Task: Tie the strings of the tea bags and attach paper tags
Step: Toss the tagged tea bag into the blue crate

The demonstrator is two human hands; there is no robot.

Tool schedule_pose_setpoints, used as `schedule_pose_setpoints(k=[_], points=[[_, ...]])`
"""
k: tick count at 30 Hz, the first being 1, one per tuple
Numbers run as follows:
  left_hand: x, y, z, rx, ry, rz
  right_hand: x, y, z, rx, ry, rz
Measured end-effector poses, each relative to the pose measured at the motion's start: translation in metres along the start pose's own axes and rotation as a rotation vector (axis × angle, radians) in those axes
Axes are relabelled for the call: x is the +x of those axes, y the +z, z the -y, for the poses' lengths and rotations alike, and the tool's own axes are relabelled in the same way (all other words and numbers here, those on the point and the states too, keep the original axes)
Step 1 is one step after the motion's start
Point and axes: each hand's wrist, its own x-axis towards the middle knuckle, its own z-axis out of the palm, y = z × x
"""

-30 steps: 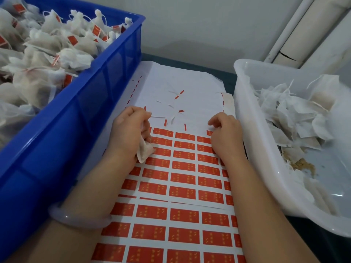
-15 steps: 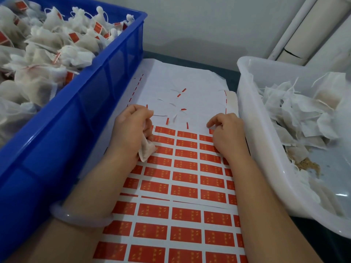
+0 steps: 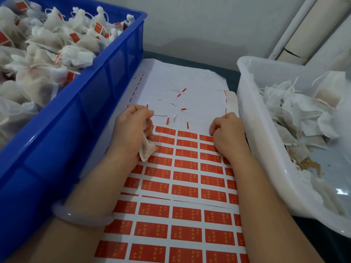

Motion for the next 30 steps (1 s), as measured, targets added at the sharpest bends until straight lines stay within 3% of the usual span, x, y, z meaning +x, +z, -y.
schedule_pose_setpoints(k=[4,11,30], points=[[-0.0005,0.0001,-0.0009,-0.021,-0.014,0.007,-0.0005,-0.0014,-0.0017,0.068,0.011,-0.031],[-0.0013,0.0,-0.0012,-0.01,-0.009,0.0,0.0019,-0.001,-0.001,-0.054,-0.032,0.026],[-0.0016,-0.0003,-0.0016,-0.015,-0.019,0.01,0.0021,0.0,-0.0029,-0.048,-0.066,0.038]])
